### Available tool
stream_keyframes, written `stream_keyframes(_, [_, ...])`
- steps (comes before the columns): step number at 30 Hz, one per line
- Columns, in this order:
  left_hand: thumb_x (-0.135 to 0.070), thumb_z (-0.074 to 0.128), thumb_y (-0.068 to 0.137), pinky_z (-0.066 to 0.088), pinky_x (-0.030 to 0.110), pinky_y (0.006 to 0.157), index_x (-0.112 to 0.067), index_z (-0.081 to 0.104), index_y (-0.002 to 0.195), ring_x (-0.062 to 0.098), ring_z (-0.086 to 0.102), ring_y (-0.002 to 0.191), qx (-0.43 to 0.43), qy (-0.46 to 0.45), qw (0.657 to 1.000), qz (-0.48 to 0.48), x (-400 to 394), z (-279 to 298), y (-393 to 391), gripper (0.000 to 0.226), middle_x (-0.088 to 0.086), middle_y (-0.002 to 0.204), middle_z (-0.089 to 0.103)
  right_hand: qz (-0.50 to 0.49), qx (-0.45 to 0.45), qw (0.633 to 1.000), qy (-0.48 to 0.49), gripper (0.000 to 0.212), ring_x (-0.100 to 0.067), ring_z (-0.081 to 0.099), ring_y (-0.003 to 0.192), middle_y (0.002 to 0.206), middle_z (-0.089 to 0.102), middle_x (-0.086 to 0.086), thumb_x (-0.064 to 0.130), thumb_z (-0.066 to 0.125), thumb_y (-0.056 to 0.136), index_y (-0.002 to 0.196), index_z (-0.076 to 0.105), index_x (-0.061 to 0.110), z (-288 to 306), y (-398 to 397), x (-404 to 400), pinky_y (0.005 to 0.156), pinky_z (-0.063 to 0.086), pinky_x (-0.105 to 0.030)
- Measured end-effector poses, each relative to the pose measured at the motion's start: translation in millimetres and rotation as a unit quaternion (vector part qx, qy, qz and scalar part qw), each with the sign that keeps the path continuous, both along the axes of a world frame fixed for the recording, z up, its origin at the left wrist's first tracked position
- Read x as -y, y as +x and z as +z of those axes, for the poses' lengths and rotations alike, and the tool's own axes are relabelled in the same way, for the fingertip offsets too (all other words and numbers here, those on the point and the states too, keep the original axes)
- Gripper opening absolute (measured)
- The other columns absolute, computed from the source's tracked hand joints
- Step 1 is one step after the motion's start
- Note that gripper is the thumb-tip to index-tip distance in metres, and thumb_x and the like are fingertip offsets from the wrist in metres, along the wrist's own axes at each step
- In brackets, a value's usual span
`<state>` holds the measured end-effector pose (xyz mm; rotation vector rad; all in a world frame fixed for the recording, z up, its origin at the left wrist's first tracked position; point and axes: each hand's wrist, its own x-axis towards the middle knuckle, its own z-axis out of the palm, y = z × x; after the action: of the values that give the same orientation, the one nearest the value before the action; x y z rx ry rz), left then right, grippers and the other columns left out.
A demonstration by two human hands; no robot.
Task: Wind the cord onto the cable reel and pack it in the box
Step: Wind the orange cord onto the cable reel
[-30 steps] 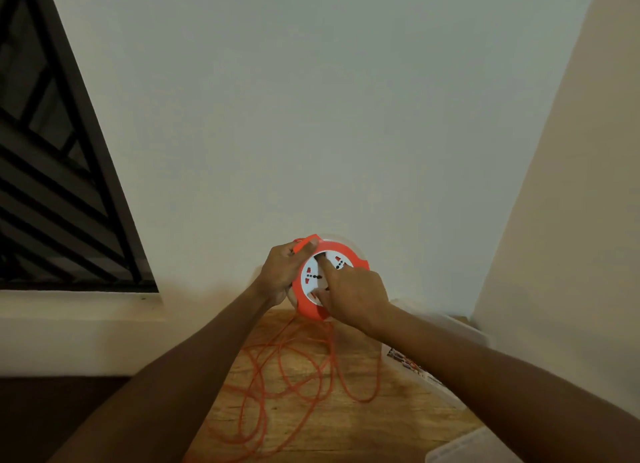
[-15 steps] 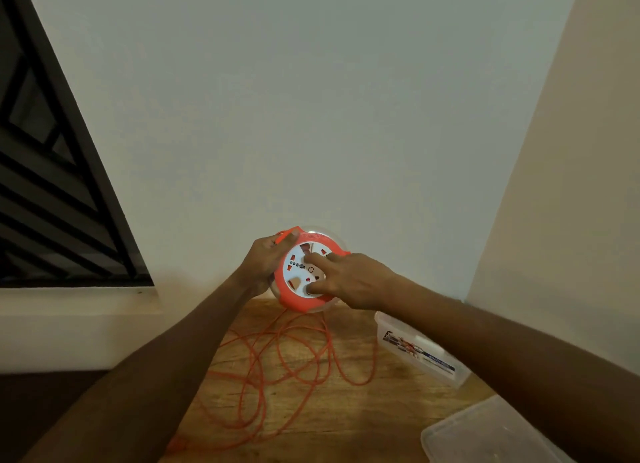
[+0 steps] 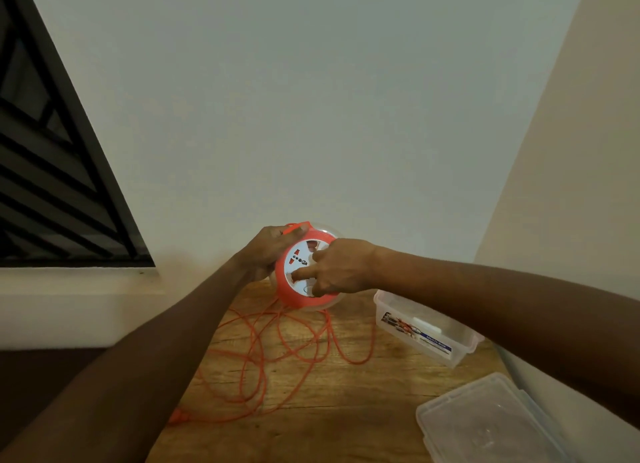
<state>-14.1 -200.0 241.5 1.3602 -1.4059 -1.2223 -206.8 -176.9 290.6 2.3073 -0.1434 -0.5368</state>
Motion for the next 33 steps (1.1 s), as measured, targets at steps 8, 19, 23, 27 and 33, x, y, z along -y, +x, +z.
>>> stream_keyframes(8, [-0.040,0.062,0.098,0.064,0.035,0.068,-0.015,0.073,0.108,0.026,0.078,0.079,0.048,0.013,0.998,-0.032,-1,2,3,0.029,0.007,0.093,0.081,-0.008,-0.043,0.998,-0.039,0.052,-0.032,0.050,0.115,0.160,0.017,0.001,0.023,0.068,0.090,0.138,0.049,0.031,-3,7,-6,0.083,0.054,-0.043])
stream_keyframes(19, [-0.039,0.056,0.102,0.064,0.031,0.069,-0.013,0.069,0.113,0.024,0.075,0.082,-0.062,0.011,0.998,-0.005,-4,4,5,0.031,0.009,0.099,0.078,-0.139,0.109,0.983,-0.046,0.057,-0.031,0.056,0.090,0.127,0.042,-0.025,0.029,0.046,0.100,0.150,0.019,0.036,-9,16,-19,0.070,0.046,-0.038])
stream_keyframes(23, [-0.040,0.062,0.099,0.064,0.040,0.075,-0.010,0.070,0.120,0.032,0.076,0.094,-0.099,-0.024,0.994,0.026,-2,4,-2,0.037,0.014,0.110,0.078,-0.212,0.222,0.951,-0.034,0.062,-0.030,0.060,0.079,0.118,0.047,-0.027,0.018,0.040,0.097,0.152,0.015,0.030,-20,17,-18,0.060,0.039,-0.035])
stream_keyframes(27, [-0.039,0.062,0.099,0.064,0.037,0.070,-0.015,0.071,0.116,0.028,0.078,0.089,-0.092,-0.042,0.994,0.036,-3,6,-7,0.031,0.010,0.107,0.079,-0.270,0.324,0.907,0.011,0.068,-0.032,0.065,0.085,0.106,0.065,-0.014,0.022,0.051,0.093,0.152,0.016,0.021,-32,19,-17,0.064,0.048,-0.036])
stream_keyframes(33, [-0.043,0.059,0.099,0.065,0.039,0.072,-0.014,0.067,0.123,0.031,0.078,0.090,-0.066,-0.008,0.997,0.027,-2,-1,3,0.039,0.010,0.110,0.079,-0.178,0.294,0.939,0.007,0.061,-0.034,0.068,0.084,0.107,0.067,-0.016,0.032,0.061,0.091,0.145,0.036,0.017,-24,2,-16,0.070,0.053,-0.040])
